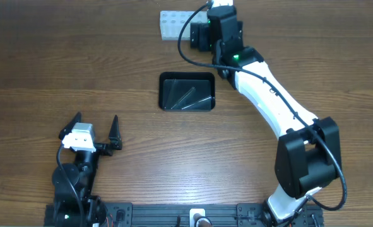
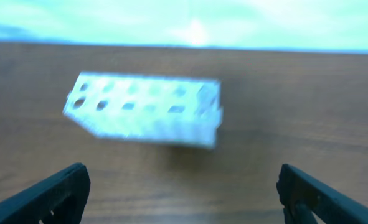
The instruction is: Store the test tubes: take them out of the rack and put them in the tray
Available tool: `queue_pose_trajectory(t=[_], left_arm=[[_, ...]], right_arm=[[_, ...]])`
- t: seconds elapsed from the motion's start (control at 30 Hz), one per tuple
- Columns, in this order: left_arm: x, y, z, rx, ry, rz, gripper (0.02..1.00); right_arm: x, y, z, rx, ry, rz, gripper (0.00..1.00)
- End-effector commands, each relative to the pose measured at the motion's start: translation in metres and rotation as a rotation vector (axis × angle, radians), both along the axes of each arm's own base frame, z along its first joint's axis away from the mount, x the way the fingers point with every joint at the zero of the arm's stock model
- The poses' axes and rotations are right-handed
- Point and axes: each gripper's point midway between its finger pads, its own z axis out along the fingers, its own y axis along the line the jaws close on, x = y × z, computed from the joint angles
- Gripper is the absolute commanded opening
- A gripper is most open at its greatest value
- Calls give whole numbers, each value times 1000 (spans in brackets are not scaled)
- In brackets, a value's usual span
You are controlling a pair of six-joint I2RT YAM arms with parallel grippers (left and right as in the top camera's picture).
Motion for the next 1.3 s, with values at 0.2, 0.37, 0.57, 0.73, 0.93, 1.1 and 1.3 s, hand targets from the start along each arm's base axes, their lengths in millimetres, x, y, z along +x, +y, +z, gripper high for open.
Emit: queue_pose_trajectory(t=[0.2, 0.37, 0.57, 0.73, 0.93, 1.1, 1.3], left_arm=[[0, 1, -1, 18, -3, 1, 998], [0, 1, -1, 18, -3, 1, 1000], [0, 1, -1, 18, -3, 1, 1000], [0, 1, -1, 18, -3, 2, 998], [0, 1, -1, 18, -3, 2, 998], [0, 1, -1, 18, -3, 1, 1000], [0, 1, -1, 18, -3, 1, 1000]], right_arm=[[41, -8, -11, -39, -132, -70, 991], [53, -9, -34, -40, -135, -89, 993], [63, -14, -49, -36, -149, -104, 982], [69, -18, -58, -37, -157, -113, 961], [74, -22, -64, -34, -169, -121, 941], [77, -22, -61, -47, -193, -111, 923], [80, -19, -68, -48, -202, -101, 910]])
